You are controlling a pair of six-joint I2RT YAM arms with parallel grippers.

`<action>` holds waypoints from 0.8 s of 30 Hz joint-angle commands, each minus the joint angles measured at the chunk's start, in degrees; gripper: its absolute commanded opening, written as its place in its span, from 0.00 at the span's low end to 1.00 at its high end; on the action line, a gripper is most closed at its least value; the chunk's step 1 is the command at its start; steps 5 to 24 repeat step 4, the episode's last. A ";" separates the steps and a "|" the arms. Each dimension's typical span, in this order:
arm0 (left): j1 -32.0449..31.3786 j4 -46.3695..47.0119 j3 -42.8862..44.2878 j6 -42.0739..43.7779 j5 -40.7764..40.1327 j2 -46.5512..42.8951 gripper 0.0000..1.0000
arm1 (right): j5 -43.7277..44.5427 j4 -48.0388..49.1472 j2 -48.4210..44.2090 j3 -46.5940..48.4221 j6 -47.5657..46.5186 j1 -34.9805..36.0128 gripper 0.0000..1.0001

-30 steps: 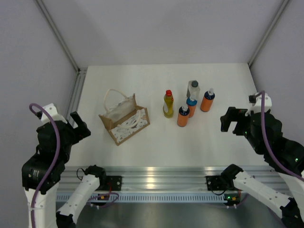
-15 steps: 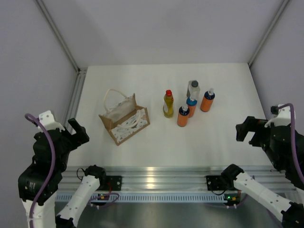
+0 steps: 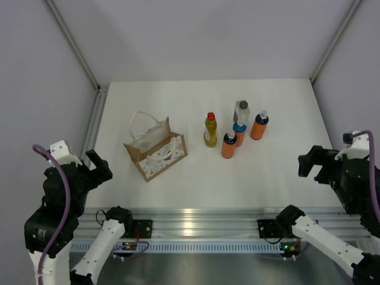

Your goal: Take the personal care products out of the canvas bag

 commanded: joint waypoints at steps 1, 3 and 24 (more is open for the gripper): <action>-0.18 0.23 -0.70 -0.40 -0.16 0.06 0.98 | 1.45 -4.45 0.72 1.40 0.02 -0.91 0.99; -0.18 0.32 -1.05 -0.58 -0.43 -0.03 0.98 | 1.45 -4.37 1.16 1.31 -0.06 -0.91 0.99; -0.18 0.32 -1.23 -0.66 -0.34 0.06 0.98 | 1.37 -4.28 1.42 1.31 -0.15 -0.91 1.00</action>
